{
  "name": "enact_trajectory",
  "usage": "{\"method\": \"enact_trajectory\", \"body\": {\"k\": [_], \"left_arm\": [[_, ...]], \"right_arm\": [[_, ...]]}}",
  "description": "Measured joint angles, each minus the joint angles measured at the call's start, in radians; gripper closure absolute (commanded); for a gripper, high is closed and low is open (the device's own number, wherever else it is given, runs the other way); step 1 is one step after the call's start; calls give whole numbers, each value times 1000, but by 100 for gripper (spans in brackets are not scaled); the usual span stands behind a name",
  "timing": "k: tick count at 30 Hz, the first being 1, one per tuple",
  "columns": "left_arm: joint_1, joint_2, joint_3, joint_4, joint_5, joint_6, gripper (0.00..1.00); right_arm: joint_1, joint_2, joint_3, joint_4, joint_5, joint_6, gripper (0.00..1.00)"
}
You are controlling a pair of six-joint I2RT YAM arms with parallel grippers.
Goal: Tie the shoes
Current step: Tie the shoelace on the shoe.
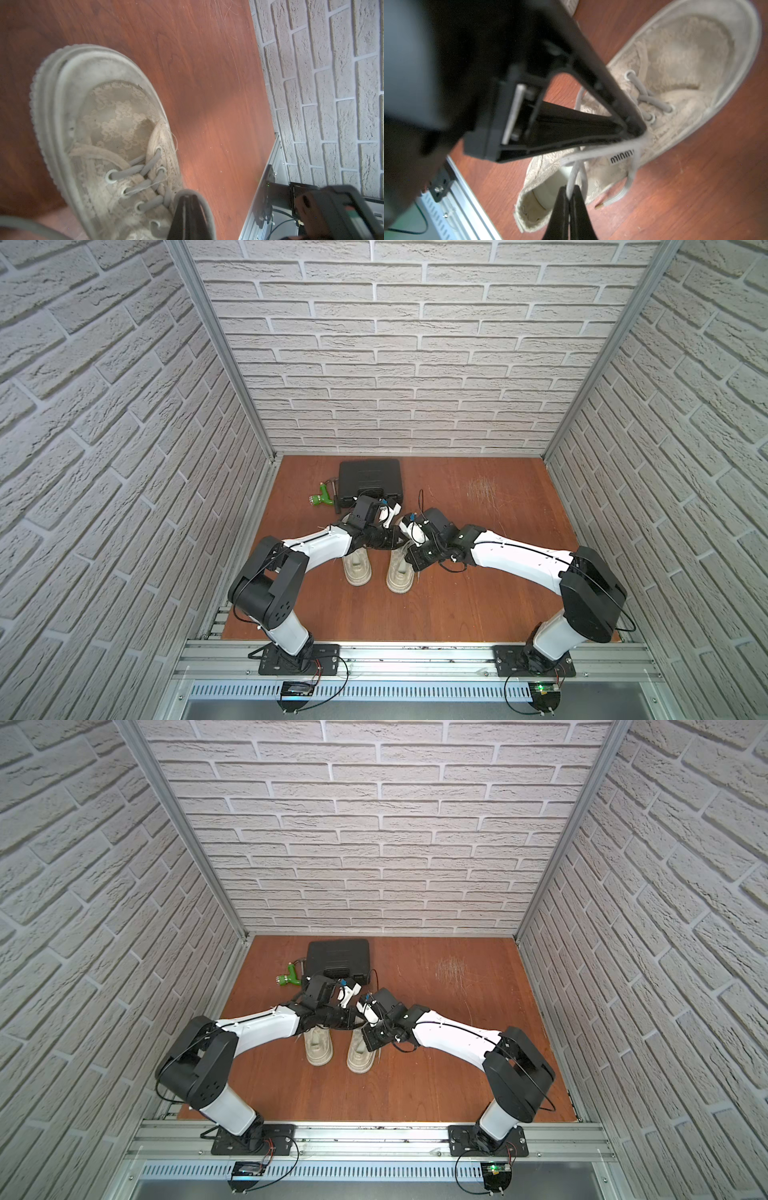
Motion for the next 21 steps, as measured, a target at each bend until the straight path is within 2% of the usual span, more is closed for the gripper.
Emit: {"method": "enact_trajectory", "body": {"k": [9,21], "left_arm": [[34,-42,-22,-53,-47,25,100],[91,-67,-54,-91,-100,40,100]], "right_arm": [[-61,-3,22,-57,55,-23,98],[-106,-47,16,-183,234,-6,97]]}}
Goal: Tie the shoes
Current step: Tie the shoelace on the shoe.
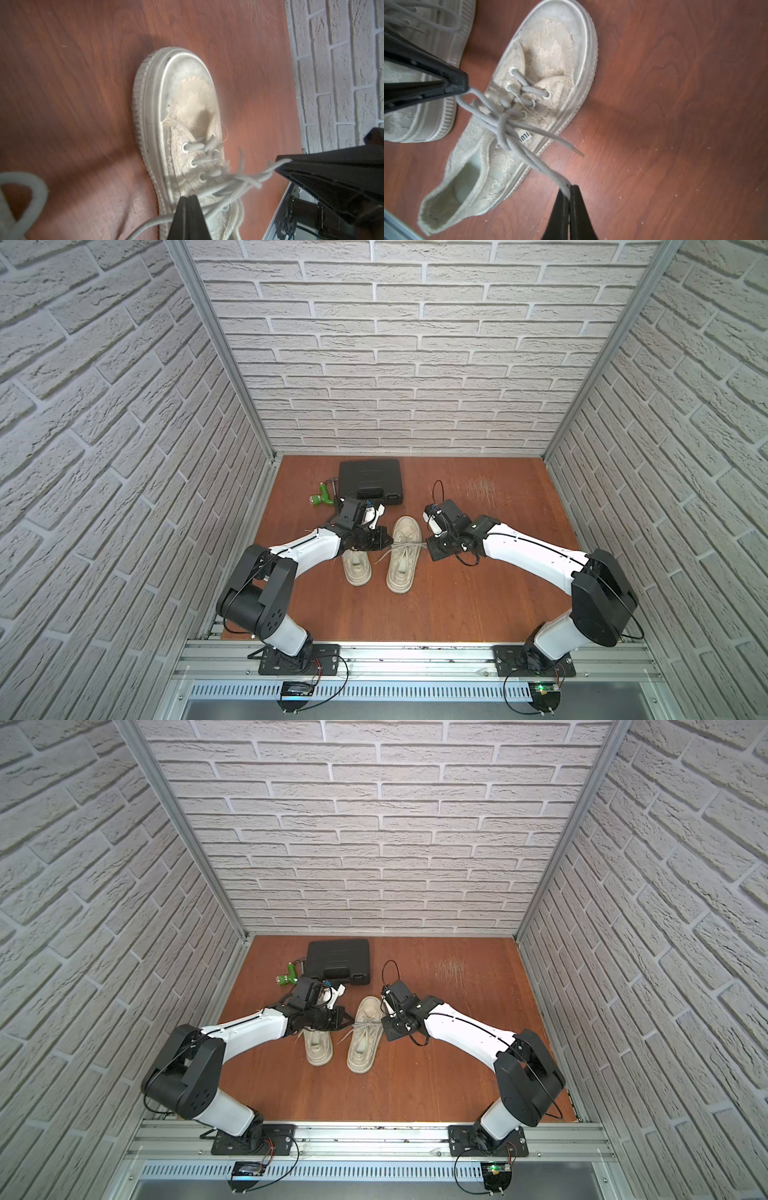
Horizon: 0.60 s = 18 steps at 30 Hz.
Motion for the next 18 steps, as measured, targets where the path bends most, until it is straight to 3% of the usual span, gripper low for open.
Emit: {"method": "enact_trajectory", "body": {"k": [18], "left_arm": [[65,-47,-39,-3,-15,5,100]], "right_arm": [[6,50,-7,-57,181,27,97]]}}
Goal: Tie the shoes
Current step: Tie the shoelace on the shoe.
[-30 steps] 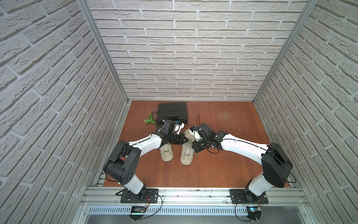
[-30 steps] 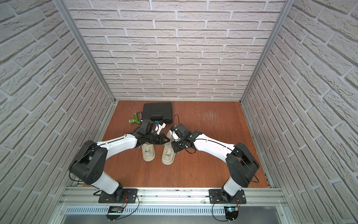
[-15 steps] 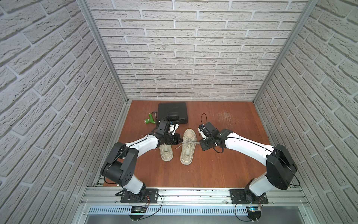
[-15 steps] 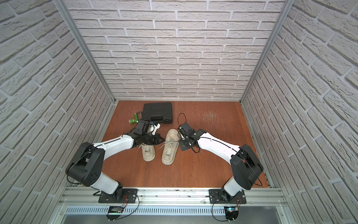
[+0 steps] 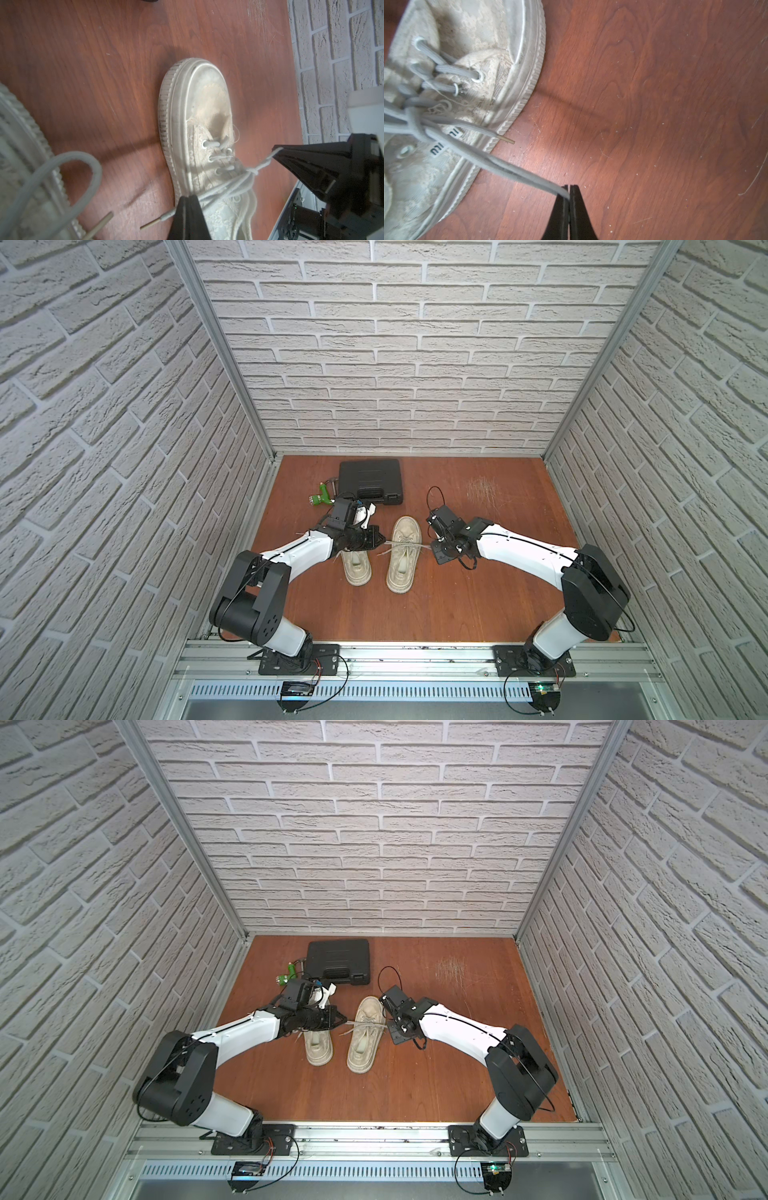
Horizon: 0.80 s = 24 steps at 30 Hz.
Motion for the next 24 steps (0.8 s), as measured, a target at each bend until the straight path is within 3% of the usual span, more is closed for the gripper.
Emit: {"method": "enact_trajectory", "body": {"k": [24], "left_arm": [[56,-16,-13,-25,-38,6,100]], "right_arm": [[-6,54,1,-109,202,6,97]]}}
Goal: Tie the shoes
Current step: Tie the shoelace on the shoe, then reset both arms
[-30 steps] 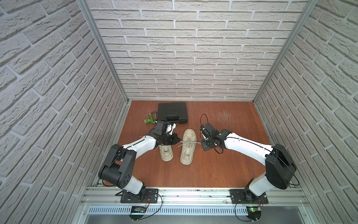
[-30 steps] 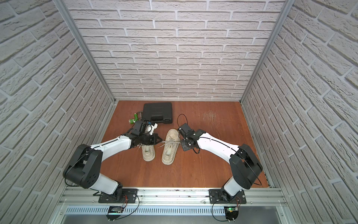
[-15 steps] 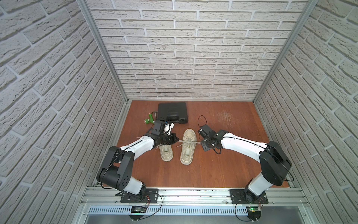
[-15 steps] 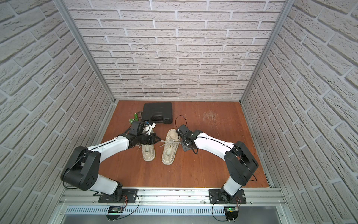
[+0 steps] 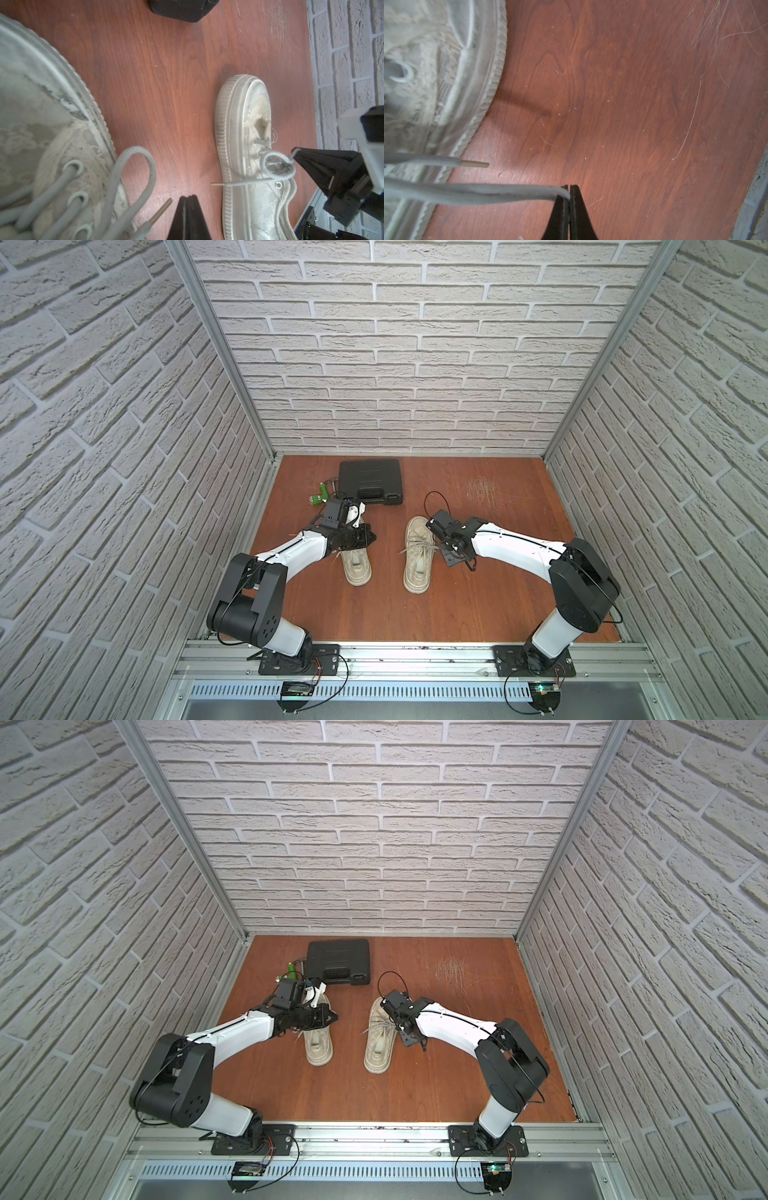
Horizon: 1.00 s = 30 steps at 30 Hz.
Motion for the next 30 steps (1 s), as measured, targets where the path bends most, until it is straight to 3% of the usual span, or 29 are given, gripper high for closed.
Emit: {"method": "enact_trajectory", "body": {"k": [3,5,9,14,19,24,30], "left_arm": [[0,0,-4,1,1,0,100],[0,0,-8,6,6,0,99],[0,-23,-24,25,31,3,64],[4,-141,-29,20,38,18,42],[37,-293,-27,-6,27,46,25],[129,-426,-26,-55,-34,73,4],[308,-542,-27,-99,-113,78,2]], "right_arm": [[0,0,-2,3,-9,-6,98],[0,0,-10,18,-34,-19,90],[-10,-25,-47,72,-130,-42,58],[-38,-134,-89,125,-272,-82,37],[-112,-311,-116,185,-395,-107,31],[-238,-460,-138,246,-423,-108,26],[-389,-607,-271,385,-382,-74,10]]}}
